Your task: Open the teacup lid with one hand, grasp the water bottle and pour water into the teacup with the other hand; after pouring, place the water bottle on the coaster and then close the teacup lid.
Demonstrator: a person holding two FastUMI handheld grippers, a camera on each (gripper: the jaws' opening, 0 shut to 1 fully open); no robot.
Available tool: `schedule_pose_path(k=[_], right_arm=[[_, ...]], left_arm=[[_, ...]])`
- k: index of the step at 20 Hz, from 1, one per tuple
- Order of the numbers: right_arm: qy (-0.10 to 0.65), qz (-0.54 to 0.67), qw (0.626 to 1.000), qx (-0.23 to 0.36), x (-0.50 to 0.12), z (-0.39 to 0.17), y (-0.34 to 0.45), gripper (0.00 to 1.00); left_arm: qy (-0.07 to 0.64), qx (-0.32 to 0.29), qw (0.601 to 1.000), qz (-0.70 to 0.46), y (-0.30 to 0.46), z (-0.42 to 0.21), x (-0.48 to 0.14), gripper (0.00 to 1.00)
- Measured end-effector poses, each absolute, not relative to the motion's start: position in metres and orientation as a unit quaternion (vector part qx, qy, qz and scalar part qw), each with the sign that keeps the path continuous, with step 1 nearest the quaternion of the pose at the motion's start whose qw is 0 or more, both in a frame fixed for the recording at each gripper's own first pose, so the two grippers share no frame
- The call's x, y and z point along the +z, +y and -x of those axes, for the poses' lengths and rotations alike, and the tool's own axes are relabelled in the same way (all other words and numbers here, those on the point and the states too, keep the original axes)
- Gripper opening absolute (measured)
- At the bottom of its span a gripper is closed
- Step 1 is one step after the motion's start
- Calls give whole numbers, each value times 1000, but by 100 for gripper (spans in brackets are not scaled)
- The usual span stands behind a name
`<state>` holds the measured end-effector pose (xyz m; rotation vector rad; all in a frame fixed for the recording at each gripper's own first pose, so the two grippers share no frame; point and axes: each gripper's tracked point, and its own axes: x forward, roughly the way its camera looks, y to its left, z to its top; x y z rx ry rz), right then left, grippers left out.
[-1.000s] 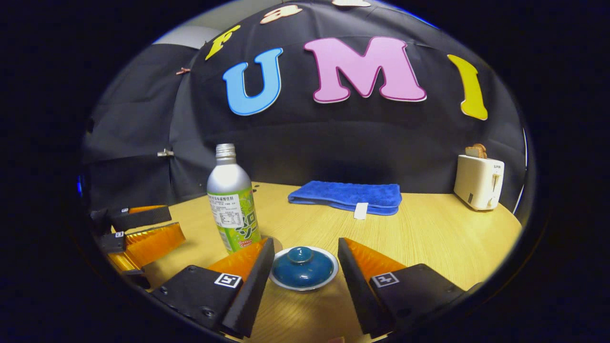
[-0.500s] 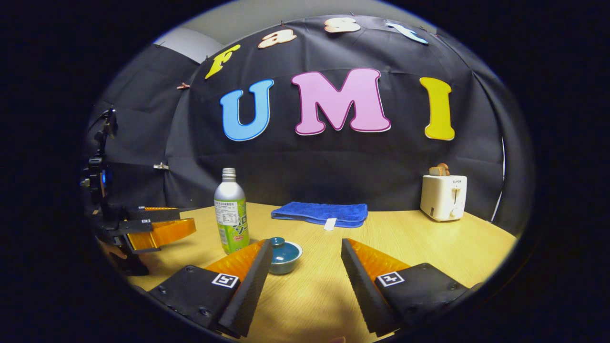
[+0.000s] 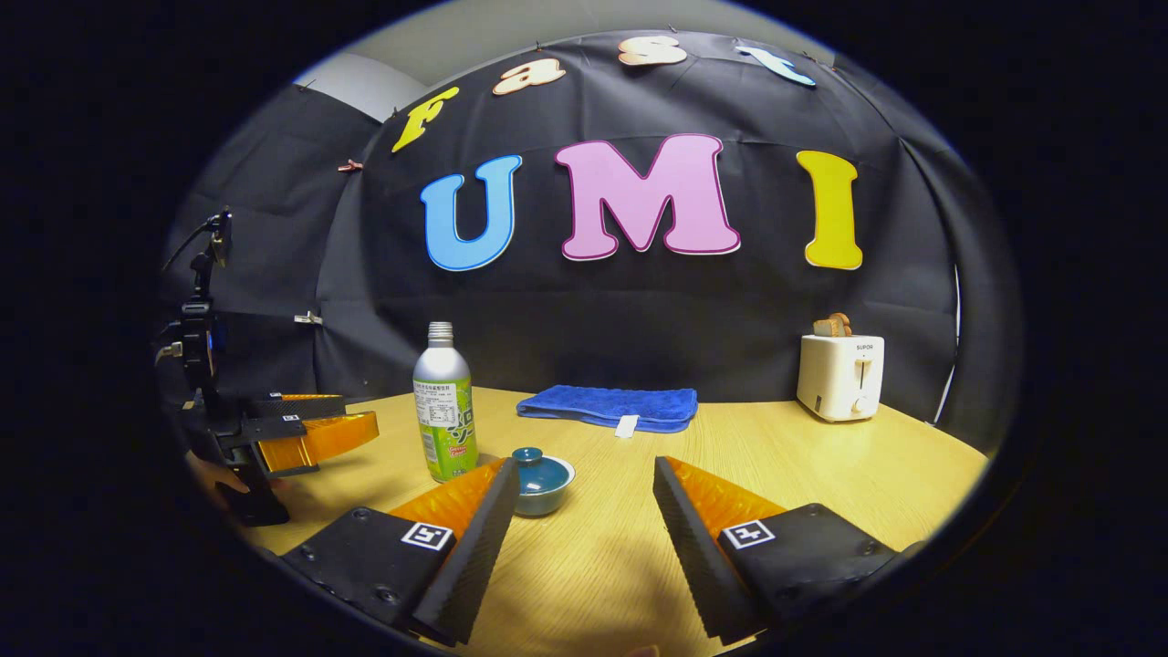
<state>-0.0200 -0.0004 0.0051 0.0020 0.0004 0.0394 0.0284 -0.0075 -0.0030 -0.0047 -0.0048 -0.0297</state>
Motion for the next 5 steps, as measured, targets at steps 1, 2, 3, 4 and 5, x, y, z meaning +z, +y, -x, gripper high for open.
schedule_pose_path(k=[1,2,3,4,5], right_arm=[[0,-1,1000,20,5,20,0,91],[0,-1,1000,20,5,19,0,91],[0,-1,1000,19,5,19,0,91],[0,-1,1000,19,5,19,0,91],[0,-1,1000,19,4,19,0,91]], left_arm=[[-3,-15,1000,2,-7,-28,-3,98],[-2,-15,1000,2,-8,-29,-3,98],[-2,-15,1000,2,-8,-29,-4,98],[-2,-15,1000,2,-8,-29,-3,97],[-2,-15,1000,2,-8,-29,-4,97]])
